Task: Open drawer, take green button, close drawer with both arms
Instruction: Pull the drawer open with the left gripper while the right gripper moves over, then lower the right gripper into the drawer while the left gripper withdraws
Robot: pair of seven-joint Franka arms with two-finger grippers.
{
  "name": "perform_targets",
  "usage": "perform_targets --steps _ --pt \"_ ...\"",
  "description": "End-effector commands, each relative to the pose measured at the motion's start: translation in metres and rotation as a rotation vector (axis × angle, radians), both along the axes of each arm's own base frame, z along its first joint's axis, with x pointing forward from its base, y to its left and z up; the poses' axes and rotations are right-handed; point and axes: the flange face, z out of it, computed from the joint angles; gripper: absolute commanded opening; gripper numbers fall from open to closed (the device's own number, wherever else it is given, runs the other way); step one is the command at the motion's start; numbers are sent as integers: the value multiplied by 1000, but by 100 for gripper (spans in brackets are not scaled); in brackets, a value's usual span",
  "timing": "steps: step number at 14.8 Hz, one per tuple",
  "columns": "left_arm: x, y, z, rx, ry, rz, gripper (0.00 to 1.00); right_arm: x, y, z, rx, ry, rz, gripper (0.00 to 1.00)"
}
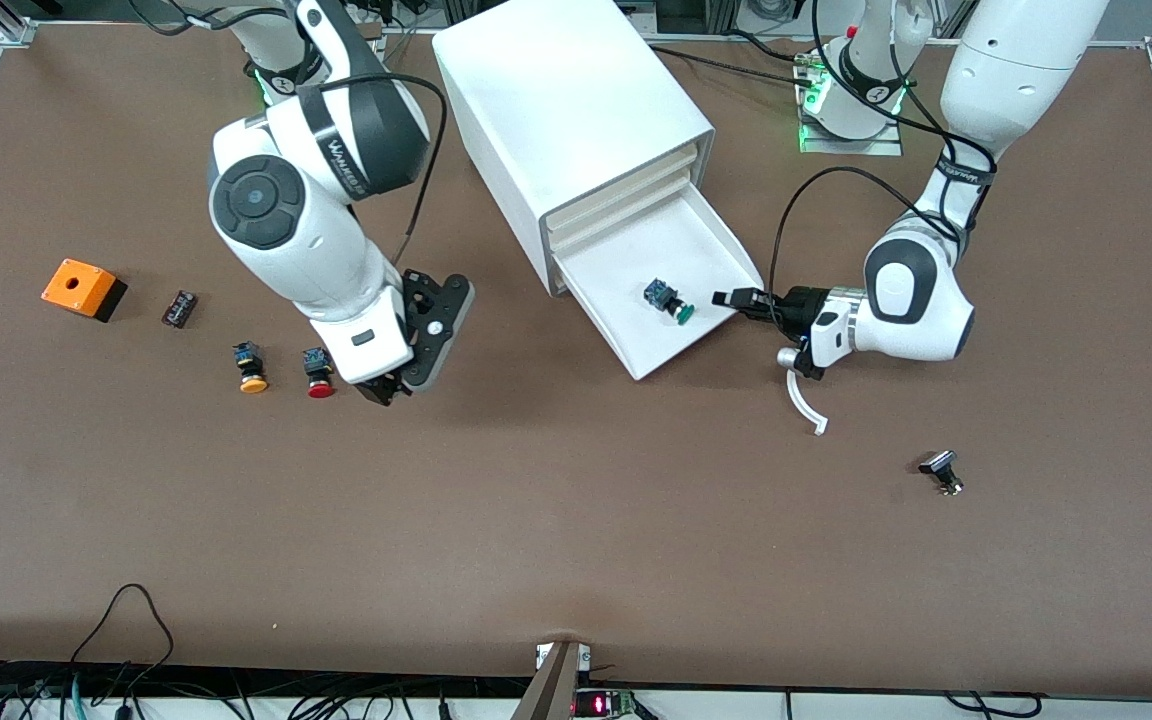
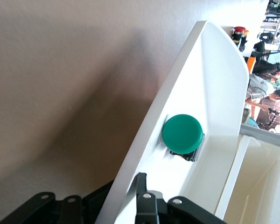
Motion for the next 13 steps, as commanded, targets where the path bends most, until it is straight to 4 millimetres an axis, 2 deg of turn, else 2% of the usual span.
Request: perform_targets --steps 1,2,5,7,8,9,11,13 --pt "18 12 0 79 -25 81 26 -4 39 2 28 -11 70 100" --pt "15 12 -1 73 -19 81 99 -8 51 0 37 -8 87 100" --pt "22 12 20 66 -63 88 100 -11 73 -7 60 -13 109 100" --pt "32 17 50 71 -121 86 100 -20 94 -15 65 -14 123 100" --pt "38 30 68 118 -179 51 100 -23 100 -16 68 -11 87 100" --pt "48 53 100 208 -284 5 100 -26 104 -20 66 -1 43 100" --pt "65 100 184 344 -487 -17 100 -40 126 -25 69 -5 36 100" --pt "64 124 224 373 -552 16 100 -55 149 -33 69 -3 9 100"
